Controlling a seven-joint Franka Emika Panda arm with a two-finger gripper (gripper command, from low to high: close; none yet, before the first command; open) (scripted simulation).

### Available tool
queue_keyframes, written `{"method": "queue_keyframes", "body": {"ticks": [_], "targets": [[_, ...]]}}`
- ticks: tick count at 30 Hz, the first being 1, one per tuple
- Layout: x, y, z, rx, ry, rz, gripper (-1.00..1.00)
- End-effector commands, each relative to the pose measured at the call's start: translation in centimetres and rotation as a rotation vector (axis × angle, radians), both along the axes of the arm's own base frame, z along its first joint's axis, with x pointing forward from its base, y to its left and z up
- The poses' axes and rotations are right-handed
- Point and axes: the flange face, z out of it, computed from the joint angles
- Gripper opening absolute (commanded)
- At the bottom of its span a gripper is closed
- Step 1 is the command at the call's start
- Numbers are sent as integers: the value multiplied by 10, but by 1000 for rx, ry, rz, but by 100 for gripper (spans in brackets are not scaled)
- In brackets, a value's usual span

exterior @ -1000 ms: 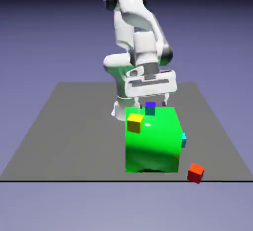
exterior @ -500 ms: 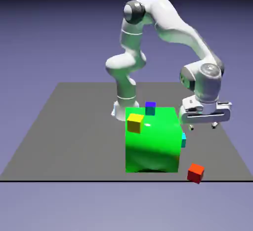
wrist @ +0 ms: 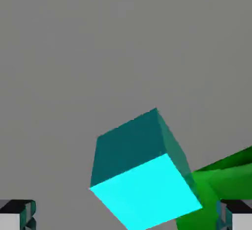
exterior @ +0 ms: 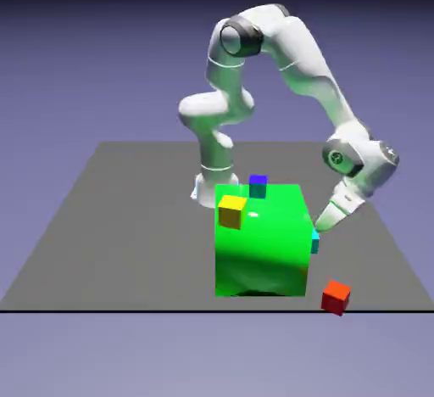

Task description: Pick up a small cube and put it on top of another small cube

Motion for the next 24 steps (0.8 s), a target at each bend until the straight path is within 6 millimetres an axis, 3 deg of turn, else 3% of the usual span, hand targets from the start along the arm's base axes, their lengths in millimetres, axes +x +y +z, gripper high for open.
{"method": "queue_keyframes", "body": {"ticks": [1,4,7,11,12,13,17,22,24], "targets": [[-7,0,-2,-3,12,72,0],[-21,-2,-5,-3,34,281,0],[-12,-9,2,17,-22,322,0],[-12,-33,-62,16,-23,322,0],[-12,-33,-62,16,-23,322,-100],[-12,-33,-62,16,-23,322,-100],[-8,-8,4,24,-28,310,-100],[105,3,79,287,-222,-82,-100],[150,-26,107,280,-256,-238,-100]]}}
